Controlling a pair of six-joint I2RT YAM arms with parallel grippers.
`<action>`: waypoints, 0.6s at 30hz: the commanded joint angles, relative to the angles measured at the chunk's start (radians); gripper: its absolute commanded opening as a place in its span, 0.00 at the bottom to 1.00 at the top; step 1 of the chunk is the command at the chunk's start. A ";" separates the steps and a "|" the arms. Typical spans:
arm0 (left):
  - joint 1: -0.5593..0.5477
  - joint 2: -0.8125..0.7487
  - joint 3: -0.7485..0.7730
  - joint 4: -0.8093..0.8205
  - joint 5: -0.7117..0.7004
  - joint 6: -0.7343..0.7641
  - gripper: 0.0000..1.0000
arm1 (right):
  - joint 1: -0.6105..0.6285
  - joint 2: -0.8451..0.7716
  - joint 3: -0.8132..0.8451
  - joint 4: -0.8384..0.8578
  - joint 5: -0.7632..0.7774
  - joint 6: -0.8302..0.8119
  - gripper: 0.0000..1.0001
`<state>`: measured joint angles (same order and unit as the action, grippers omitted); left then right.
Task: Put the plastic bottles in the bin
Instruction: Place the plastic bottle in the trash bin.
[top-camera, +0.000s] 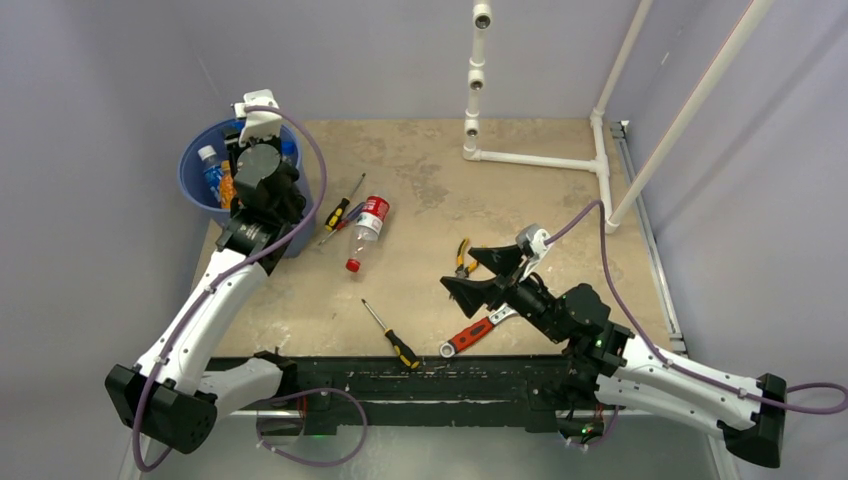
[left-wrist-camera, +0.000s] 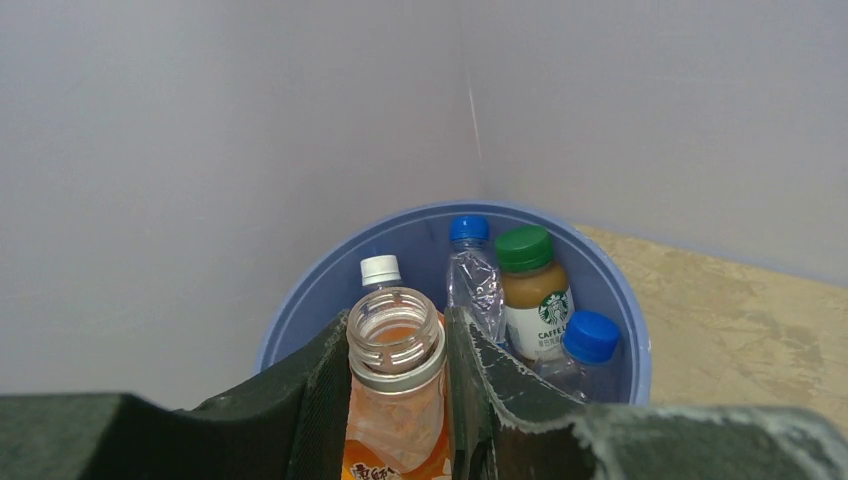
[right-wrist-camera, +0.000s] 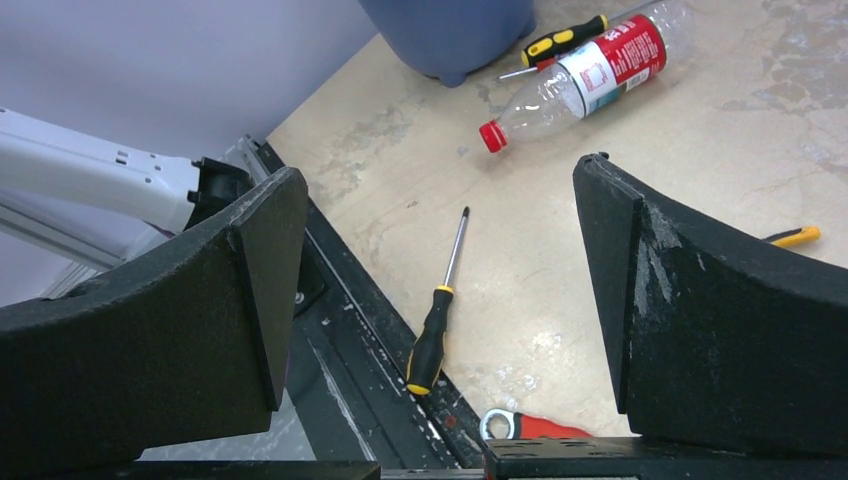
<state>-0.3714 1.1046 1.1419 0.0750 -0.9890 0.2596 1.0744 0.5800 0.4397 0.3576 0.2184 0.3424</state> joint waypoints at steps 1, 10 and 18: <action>0.024 -0.012 -0.057 -0.048 0.045 -0.100 0.00 | 0.001 -0.009 -0.002 0.007 0.004 -0.002 0.99; 0.048 0.009 -0.111 -0.066 0.091 -0.167 0.00 | 0.001 0.005 -0.002 0.007 0.009 -0.003 0.99; 0.068 0.005 -0.167 -0.073 0.119 -0.225 0.00 | 0.001 0.007 -0.001 0.003 0.013 -0.006 0.99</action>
<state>-0.3134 1.0889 1.0279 0.1154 -0.8997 0.0837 1.0744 0.5846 0.4366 0.3508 0.2188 0.3416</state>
